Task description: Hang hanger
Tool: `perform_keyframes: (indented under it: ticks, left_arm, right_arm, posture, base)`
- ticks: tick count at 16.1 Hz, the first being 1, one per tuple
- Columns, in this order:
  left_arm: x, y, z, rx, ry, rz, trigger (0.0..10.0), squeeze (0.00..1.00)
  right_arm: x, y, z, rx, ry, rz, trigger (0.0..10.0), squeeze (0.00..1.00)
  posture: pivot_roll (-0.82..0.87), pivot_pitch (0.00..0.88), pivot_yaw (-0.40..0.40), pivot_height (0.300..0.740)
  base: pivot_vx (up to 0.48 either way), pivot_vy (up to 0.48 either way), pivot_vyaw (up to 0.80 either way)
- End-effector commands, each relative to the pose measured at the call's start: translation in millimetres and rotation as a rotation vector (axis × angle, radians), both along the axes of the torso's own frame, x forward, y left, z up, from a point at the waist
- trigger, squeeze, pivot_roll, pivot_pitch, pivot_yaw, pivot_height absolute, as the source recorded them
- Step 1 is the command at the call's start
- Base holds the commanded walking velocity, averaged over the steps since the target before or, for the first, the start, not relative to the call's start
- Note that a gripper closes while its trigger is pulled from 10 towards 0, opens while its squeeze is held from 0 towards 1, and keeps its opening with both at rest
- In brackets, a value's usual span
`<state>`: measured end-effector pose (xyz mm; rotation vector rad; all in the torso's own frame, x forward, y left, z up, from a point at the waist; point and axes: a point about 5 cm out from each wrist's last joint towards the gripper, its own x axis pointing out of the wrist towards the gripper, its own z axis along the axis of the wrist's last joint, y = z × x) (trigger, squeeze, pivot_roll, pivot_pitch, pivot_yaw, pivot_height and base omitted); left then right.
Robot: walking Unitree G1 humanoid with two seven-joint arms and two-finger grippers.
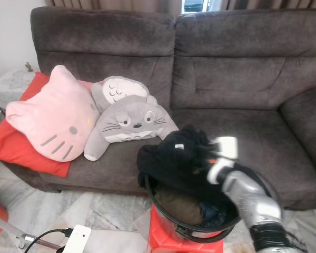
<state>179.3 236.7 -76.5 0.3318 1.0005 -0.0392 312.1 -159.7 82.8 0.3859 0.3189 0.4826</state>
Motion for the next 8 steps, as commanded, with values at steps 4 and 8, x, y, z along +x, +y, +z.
perform_keyframes:
  ticks: [4, 8]
  left_arm:
    - [0.7, 2.1, 0.8, 0.014, 0.007, -0.019, 10.0, 0.00]
    - [0.3, 1.8, 0.5, 0.013, 0.007, -0.014, 10.0, 0.00]
  right_arm:
    - [-2.5, 10.7, -2.6, -0.002, 0.011, 0.078, 10.0, 0.00]
    - [-5.3, 23.1, -5.3, 0.014, 0.026, 0.193, 10.0, 0.00]
  posture:
    - [-0.14, 0.000, 0.052, 0.740]
    - [-0.13, 0.000, 0.048, 0.740]
  base:
    - [0.000, 0.000, 0.00]
    - [0.000, 0.000, 0.00]
